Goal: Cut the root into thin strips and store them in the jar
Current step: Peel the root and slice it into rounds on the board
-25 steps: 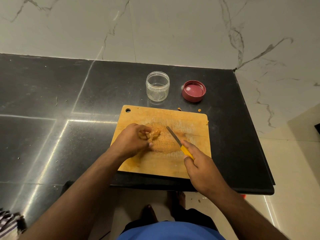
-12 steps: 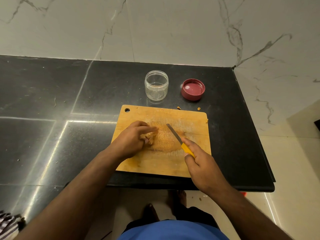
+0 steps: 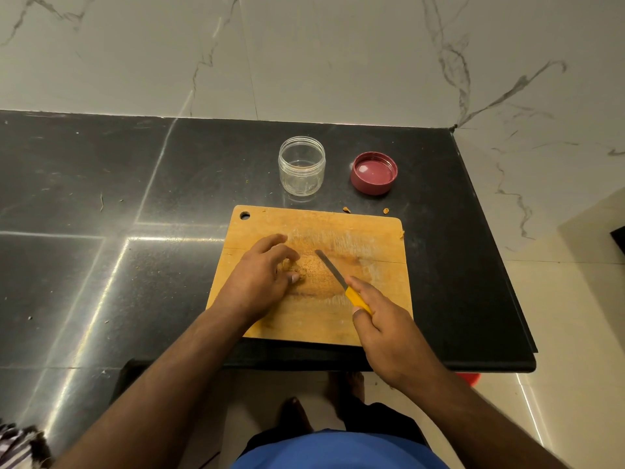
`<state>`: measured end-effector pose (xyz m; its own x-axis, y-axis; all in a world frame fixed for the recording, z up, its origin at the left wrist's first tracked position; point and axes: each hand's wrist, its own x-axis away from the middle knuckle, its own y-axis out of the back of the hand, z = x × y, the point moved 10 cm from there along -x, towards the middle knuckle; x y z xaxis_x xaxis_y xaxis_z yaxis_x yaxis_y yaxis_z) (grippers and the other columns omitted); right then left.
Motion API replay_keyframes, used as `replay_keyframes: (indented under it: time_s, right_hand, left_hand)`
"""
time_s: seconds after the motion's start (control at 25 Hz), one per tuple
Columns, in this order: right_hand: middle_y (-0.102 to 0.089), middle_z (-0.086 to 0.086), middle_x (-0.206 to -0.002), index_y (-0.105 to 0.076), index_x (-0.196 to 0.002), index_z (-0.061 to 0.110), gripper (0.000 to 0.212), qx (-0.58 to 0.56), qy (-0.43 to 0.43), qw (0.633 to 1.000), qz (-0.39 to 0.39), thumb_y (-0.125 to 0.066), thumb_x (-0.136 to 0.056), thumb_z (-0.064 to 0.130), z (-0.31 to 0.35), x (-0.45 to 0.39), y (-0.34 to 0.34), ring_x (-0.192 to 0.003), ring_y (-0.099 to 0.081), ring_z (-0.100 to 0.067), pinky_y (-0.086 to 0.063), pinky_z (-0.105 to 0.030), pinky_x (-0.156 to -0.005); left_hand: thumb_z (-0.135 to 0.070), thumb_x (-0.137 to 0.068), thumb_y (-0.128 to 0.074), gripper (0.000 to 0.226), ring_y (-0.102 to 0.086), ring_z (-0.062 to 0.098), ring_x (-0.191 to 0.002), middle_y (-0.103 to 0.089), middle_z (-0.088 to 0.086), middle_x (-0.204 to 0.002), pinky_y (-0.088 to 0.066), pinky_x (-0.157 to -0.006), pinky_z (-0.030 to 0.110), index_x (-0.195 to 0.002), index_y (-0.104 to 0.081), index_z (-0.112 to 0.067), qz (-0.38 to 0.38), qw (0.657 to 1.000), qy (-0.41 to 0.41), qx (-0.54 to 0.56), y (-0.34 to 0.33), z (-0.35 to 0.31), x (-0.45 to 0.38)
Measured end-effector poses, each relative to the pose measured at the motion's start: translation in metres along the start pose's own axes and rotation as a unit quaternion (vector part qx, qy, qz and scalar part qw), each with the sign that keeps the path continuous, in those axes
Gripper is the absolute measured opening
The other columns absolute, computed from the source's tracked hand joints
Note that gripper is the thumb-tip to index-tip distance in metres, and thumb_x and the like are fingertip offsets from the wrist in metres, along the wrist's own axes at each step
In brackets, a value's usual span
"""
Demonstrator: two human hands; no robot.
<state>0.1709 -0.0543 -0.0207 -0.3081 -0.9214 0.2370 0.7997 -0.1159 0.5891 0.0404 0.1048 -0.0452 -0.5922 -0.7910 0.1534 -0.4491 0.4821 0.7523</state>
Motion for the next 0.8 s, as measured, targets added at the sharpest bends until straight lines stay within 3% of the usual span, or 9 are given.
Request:
replay_keyframes:
  time_s: [0.12,0.2,0.28,0.4,0.48,0.64,0.8]
  right_hand:
    - [-0.043,0.006,-0.151,-0.029,-0.153,0.03,0.05,0.018,0.01,1.0,0.021,-0.038,-0.105,0.022,0.007,0.004,-0.012,-0.113,-0.047,0.006,-0.04,-0.013,-0.094]
    - [-0.043,0.005,-0.151,-0.029,-0.154,0.029,0.051,0.028,0.011,0.999,0.03,-0.037,-0.105,0.021,0.011,0.003,-0.018,-0.121,-0.049,-0.002,-0.042,-0.019,-0.1]
    - [-0.048,0.003,-0.144,-0.028,-0.154,0.03,0.051,0.034,0.012,0.999,0.033,-0.037,-0.105,0.021,0.012,0.002,-0.023,-0.102,-0.055,-0.004,-0.045,-0.019,-0.084]
    - [-0.055,0.002,-0.133,-0.028,-0.154,0.03,0.05,0.044,0.014,0.998,0.039,-0.036,-0.105,0.023,0.012,0.001,-0.03,-0.082,-0.047,0.001,-0.034,-0.011,-0.069]
    - [-0.056,0.001,-0.131,-0.028,-0.154,0.029,0.05,0.045,0.014,0.998,0.042,-0.036,-0.105,0.023,0.013,0.001,-0.031,-0.079,-0.044,0.003,-0.033,-0.009,-0.067]
    - [-0.051,0.002,-0.14,-0.028,-0.155,0.027,0.051,0.057,0.019,0.997,0.05,-0.036,-0.105,0.022,0.019,0.0,-0.028,-0.096,-0.054,-0.003,-0.039,-0.014,-0.078]
    - [-0.06,0.007,-0.112,-0.031,-0.154,0.028,0.051,0.07,0.018,0.995,0.07,-0.035,-0.104,0.021,0.022,-0.006,-0.026,-0.069,-0.054,-0.001,-0.038,-0.012,-0.058]
  left_hand:
    - [-0.021,-0.092,-0.071,0.023,-0.055,0.017,-0.124,-0.049,-0.009,-0.149,-0.048,-0.1,0.03,-0.114,-0.067,-0.027,-0.001,1.0,-0.012,0.006,-0.001,-0.003,-0.001]
    - [-0.019,-0.091,-0.072,0.02,-0.055,0.017,-0.124,-0.052,-0.008,-0.146,-0.047,-0.099,0.028,-0.11,-0.069,-0.026,-0.006,1.0,-0.012,0.008,0.0,-0.003,-0.002]
    - [-0.018,-0.091,-0.072,0.019,-0.055,0.016,-0.123,-0.052,-0.008,-0.145,-0.046,-0.099,0.026,-0.109,-0.07,-0.025,-0.006,1.0,-0.006,0.003,0.0,-0.002,-0.002]
    - [-0.019,-0.091,-0.072,0.018,-0.056,0.015,-0.12,-0.054,-0.008,-0.143,-0.046,-0.097,0.025,-0.109,-0.071,-0.024,-0.004,1.0,-0.008,0.004,0.0,-0.003,-0.003]
    - [-0.02,-0.091,-0.072,0.018,-0.056,0.016,-0.121,-0.053,-0.007,-0.144,-0.047,-0.098,0.027,-0.108,-0.071,-0.025,0.0,1.0,-0.008,0.008,-0.001,-0.002,-0.004]
    - [-0.021,-0.092,-0.072,0.017,-0.057,0.015,-0.121,-0.052,-0.008,-0.146,-0.048,-0.097,0.027,-0.107,-0.071,-0.026,0.006,1.0,-0.003,0.006,-0.002,-0.001,-0.004]
    - [-0.02,-0.093,-0.07,0.016,-0.055,0.009,-0.109,-0.055,-0.01,-0.142,-0.043,-0.087,0.02,-0.109,-0.071,-0.023,0.009,1.0,-0.013,-0.005,0.0,-0.006,-0.005]
